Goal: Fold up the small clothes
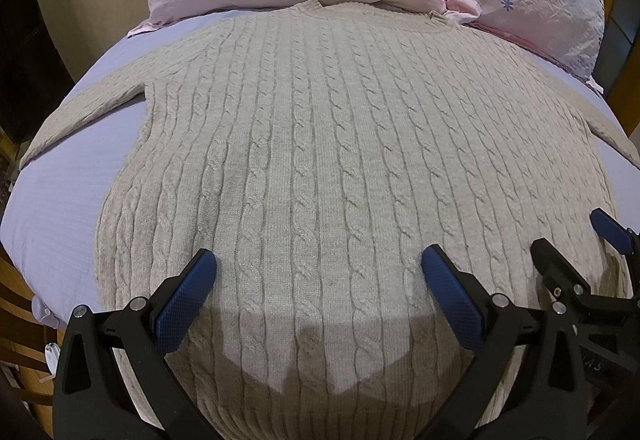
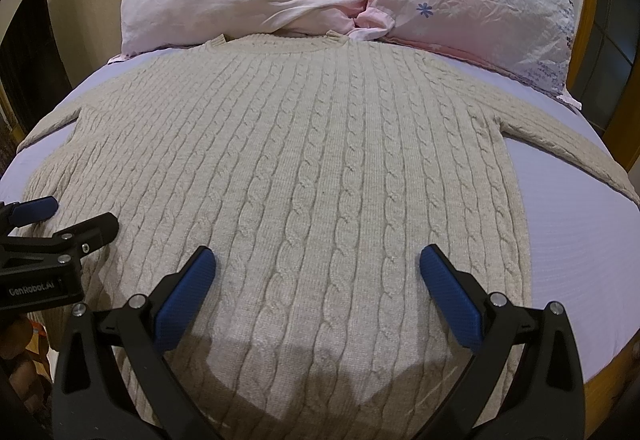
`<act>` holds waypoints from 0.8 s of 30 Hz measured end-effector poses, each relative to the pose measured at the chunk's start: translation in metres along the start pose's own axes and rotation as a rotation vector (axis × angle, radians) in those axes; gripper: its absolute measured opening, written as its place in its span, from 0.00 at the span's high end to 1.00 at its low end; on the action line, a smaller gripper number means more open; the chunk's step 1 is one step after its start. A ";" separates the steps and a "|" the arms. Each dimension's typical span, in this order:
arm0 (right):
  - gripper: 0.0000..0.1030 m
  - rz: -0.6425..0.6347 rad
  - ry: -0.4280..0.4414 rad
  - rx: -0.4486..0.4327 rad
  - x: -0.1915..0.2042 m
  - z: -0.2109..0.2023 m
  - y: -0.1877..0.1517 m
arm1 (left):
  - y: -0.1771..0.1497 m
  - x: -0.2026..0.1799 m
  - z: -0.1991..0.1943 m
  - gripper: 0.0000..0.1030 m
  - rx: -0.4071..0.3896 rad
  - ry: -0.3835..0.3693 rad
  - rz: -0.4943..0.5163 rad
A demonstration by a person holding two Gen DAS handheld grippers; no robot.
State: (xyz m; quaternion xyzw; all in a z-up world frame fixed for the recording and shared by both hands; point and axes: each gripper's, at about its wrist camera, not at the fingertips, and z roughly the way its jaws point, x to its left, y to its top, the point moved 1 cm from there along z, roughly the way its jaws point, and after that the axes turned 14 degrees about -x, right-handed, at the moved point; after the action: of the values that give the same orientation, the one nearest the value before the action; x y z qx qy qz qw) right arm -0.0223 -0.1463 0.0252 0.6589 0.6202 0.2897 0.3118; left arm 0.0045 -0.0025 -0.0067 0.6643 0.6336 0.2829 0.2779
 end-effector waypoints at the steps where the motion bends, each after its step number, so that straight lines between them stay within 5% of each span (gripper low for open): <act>1: 0.02 -0.002 0.004 -0.002 0.000 0.001 0.000 | 0.000 0.000 0.000 0.01 -0.001 0.000 0.002; 6: 0.02 0.129 0.050 -0.153 -0.059 -0.014 0.022 | -0.001 0.001 0.000 0.01 -0.021 -0.025 0.016; 9: 0.02 0.331 -0.072 -0.275 -0.151 -0.033 0.047 | 0.004 0.005 -0.002 0.01 -0.042 -0.090 -0.009; 11: 0.14 0.473 -0.204 -0.305 -0.224 -0.040 0.056 | 0.010 0.010 -0.006 0.01 -0.082 -0.168 -0.033; 13: 0.45 0.615 -0.290 -0.295 -0.291 -0.040 0.055 | 0.018 0.014 -0.013 0.01 -0.155 -0.221 -0.041; 16: 0.63 0.954 -0.354 -0.219 -0.396 -0.028 0.030 | 0.029 0.027 -0.027 0.01 -0.307 -0.269 -0.062; 20: 0.64 1.190 -0.390 -0.146 -0.454 -0.009 -0.003 | 0.043 0.060 -0.028 0.01 -0.370 -0.278 -0.162; 24: 0.65 1.224 -0.375 -0.156 -0.464 0.005 -0.005 | 0.050 0.105 -0.023 0.01 -0.376 -0.250 -0.326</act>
State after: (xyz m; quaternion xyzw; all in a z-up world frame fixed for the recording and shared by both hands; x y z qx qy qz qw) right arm -0.0509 -0.6091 0.0210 0.9085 0.0441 0.3392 0.2402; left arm 0.0260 0.1003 0.0474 0.5202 0.6291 0.2631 0.5141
